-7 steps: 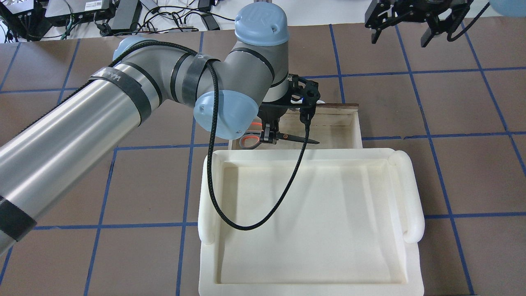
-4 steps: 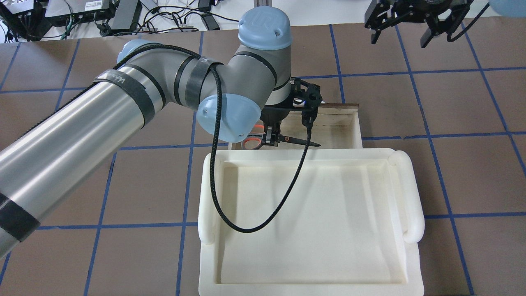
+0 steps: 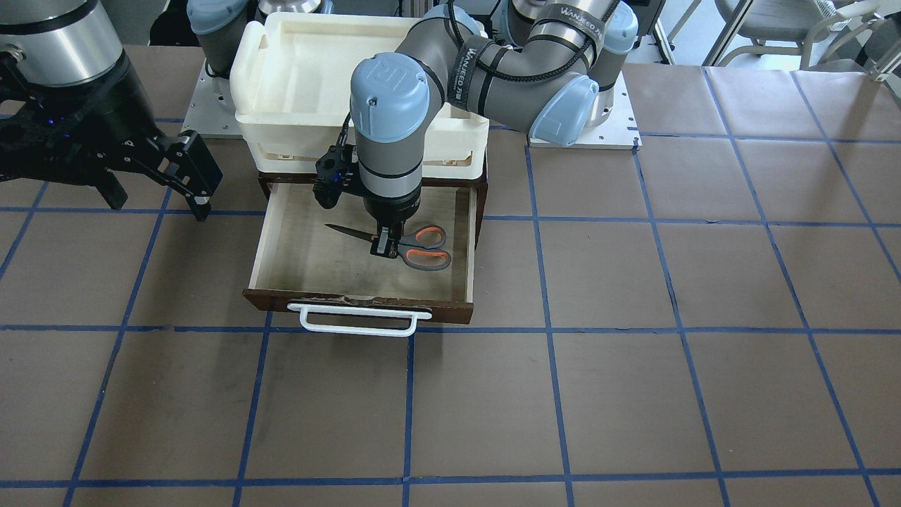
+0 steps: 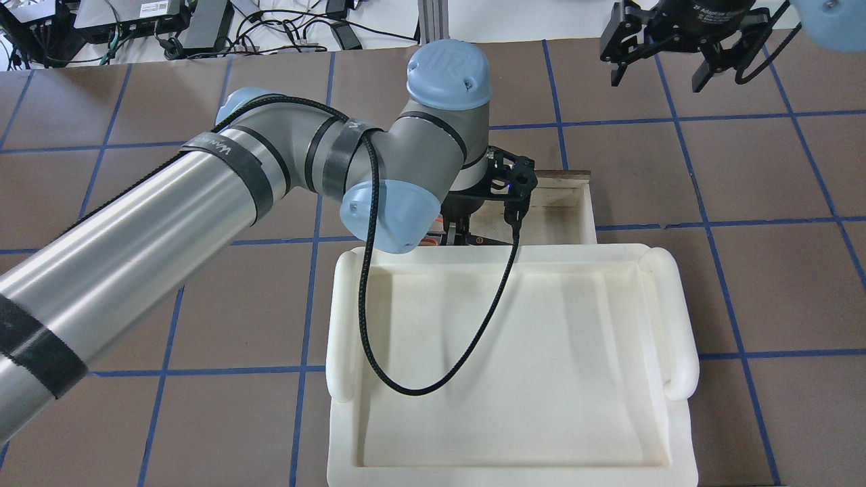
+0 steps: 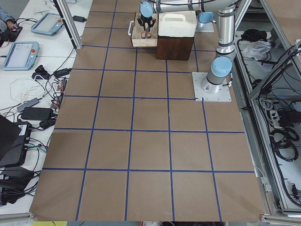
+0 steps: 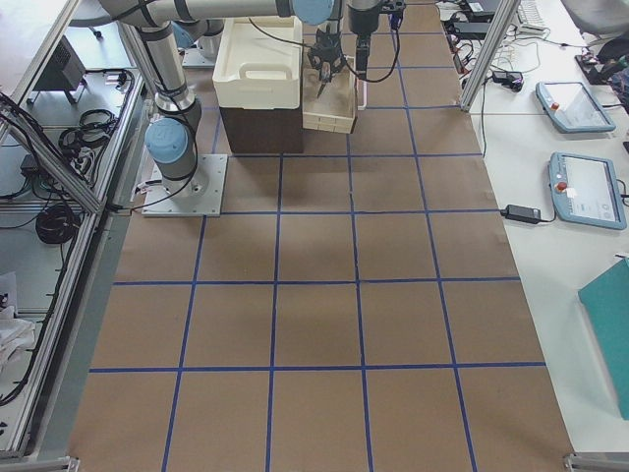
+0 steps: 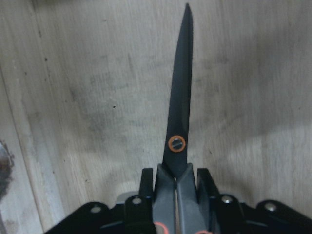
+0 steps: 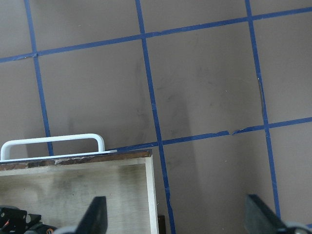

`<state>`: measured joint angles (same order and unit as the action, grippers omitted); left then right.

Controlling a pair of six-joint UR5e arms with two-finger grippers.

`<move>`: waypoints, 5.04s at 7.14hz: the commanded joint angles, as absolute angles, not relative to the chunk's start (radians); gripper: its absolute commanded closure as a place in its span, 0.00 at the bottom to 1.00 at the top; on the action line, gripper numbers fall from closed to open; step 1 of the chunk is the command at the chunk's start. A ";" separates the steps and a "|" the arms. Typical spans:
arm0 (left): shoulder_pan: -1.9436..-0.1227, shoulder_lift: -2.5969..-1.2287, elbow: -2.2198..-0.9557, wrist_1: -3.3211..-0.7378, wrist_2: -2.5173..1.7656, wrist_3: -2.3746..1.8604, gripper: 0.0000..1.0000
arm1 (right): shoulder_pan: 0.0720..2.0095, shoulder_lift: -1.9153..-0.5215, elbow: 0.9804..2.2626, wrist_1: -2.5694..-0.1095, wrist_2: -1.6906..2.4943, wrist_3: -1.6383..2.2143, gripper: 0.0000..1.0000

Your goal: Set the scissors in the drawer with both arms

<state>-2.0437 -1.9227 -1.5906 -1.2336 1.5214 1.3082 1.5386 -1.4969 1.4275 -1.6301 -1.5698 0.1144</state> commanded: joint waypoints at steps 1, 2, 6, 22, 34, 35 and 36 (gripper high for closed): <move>-2.045 -1.928 -1.595 -1.230 1.520 1.305 1.00 | 1.540 -1.506 1.430 -1.626 -1.566 0.114 0.00; -2.045 -1.927 -1.600 -1.230 1.519 1.305 1.00 | 1.542 -1.508 1.431 -1.618 -1.566 0.112 0.00; -2.045 -1.928 -1.615 -1.230 1.491 1.304 0.97 | 1.559 -1.516 1.433 -1.562 -1.559 0.107 0.00; -2.037 -1.879 -1.585 -1.141 1.476 1.289 0.31 | 1.588 -1.519 1.448 -1.554 -1.572 0.110 0.00; -1.536 -1.534 -1.492 -1.717 1.552 0.293 0.00 | 1.588 -1.519 1.448 -1.554 -1.574 0.110 0.00; -1.525 -1.526 -1.505 -1.713 1.552 0.260 0.00 | 1.588 -1.519 1.448 -1.554 -1.574 0.112 0.00; -1.531 -1.528 -1.506 -1.707 1.539 0.124 0.00 | 1.586 -1.519 1.448 -1.554 -1.574 0.110 0.00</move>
